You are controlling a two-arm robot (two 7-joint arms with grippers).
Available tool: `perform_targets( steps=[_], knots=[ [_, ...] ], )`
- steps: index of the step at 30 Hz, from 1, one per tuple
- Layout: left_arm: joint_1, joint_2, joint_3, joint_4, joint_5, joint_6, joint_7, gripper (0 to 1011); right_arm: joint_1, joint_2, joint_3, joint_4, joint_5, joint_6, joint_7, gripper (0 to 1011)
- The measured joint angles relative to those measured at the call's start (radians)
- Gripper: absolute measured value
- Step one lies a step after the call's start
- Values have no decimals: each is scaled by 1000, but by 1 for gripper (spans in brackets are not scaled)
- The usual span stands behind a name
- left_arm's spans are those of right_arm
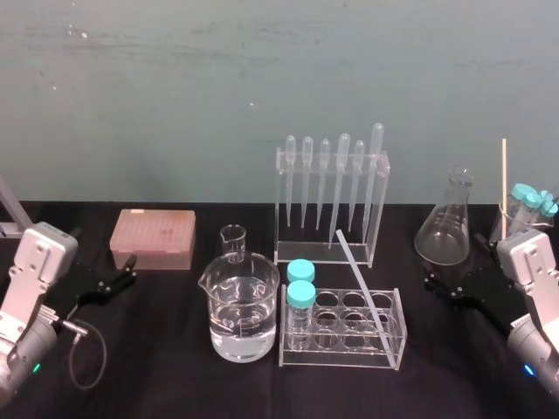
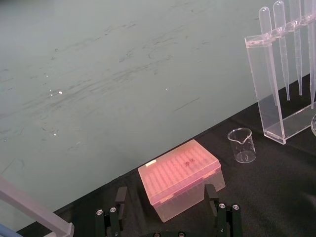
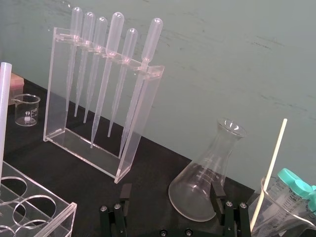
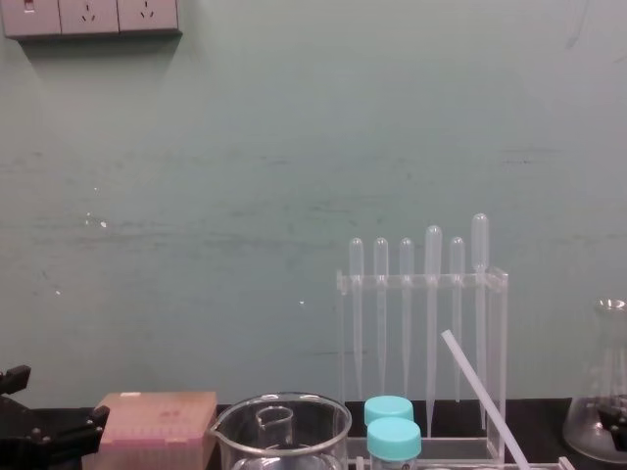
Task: Pick up the stirring rod with one hand, then place it down.
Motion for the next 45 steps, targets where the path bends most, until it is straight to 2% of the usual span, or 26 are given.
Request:
perform_targets(
  steps=[41, 44, 45],
  knots=[
    [0, 0, 0, 0, 0, 0, 0, 1000, 0, -1, 1, 0, -3, -1, 0, 1003],
    [0, 0, 0, 0, 0, 0, 0, 1000, -3, -4, 6, 0, -10, -12, 1, 1003],
    [0, 0, 0, 0, 0, 0, 0, 1000, -6, -6, 12, 0, -16, -43, 9, 1003]
  ],
)
